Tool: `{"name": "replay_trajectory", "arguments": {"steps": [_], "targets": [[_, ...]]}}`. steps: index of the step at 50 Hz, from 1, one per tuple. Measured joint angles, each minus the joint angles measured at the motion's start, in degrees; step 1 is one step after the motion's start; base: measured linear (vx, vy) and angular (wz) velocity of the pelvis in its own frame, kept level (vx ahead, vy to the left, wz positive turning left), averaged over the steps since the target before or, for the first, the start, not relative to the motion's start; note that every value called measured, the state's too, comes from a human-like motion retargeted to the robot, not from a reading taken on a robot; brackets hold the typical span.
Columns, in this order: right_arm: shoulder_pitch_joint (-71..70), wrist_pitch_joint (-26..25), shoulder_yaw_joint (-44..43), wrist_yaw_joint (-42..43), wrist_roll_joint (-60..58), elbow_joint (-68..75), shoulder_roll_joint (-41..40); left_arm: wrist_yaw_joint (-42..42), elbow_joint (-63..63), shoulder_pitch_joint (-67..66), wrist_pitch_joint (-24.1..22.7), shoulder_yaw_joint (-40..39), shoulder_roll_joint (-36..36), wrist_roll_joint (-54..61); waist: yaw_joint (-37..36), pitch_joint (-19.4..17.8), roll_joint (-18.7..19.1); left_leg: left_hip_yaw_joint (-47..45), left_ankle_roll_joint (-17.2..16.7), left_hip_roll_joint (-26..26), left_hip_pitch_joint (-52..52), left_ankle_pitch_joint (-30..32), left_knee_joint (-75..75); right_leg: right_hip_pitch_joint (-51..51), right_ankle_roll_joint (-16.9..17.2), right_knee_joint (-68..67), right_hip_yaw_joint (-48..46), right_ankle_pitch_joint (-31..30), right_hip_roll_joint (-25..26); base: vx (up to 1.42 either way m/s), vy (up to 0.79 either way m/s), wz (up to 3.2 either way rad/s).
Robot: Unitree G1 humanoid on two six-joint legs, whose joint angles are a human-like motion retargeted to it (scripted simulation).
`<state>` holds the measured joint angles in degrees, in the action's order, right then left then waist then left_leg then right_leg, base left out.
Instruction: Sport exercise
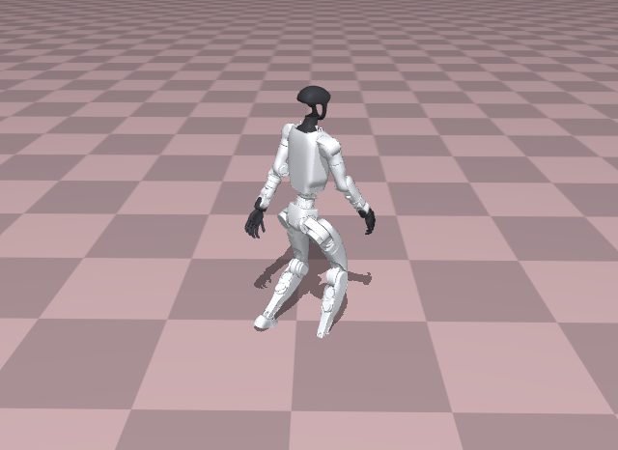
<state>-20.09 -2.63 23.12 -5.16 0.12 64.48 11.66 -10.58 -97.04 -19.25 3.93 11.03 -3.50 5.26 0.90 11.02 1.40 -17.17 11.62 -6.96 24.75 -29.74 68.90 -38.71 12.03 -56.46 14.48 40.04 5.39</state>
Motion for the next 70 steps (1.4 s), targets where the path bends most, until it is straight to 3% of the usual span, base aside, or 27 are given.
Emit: {"name": "replay_trajectory", "arguments": {"steps": [33, 53, 70], "targets": [[-1.27, -1.50, 1.86, -2.89, 0.73, -1.55, -0.69, -3.15, -0.37, -1.05, 2.41, 1.57, 8.64, 1.56, 0.86, -2.48, 2.45, 1.15, -1.08, -0.16, 1.98, 10.90, 4.48, -0.22, 2.76, 1.84, 0.88, -4.00, 4.03, 0.02, 0.00, -0.29], [-3.98, -1.09, 2.64, -3.27, -0.38, -2.73, 0.70, -3.49, -0.37, 1.71, 2.04, 3.72, 12.94, -1.04, 2.67, -5.81, 1.26, -0.95, -1.13, 1.04, 0.57, 10.51, 4.98, -1.64, 2.97, -3.34, -0.20, -0.34, 3.04, 0.00, 0.01, -0.08], [-4.40, -1.12, 1.80, -0.71, -1.41, -1.65, -0.74, -1.89, -0.37, 3.17, 1.76, 3.53, 12.19, -4.76, 3.06, -7.80, 0.44, -0.09, -2.49, 2.31, -0.28, 14.42, 5.90, 1.52, 2.21, -3.60, -2.04, 3.06, 1.03, 0.00, 0.00, 0.00]]}}
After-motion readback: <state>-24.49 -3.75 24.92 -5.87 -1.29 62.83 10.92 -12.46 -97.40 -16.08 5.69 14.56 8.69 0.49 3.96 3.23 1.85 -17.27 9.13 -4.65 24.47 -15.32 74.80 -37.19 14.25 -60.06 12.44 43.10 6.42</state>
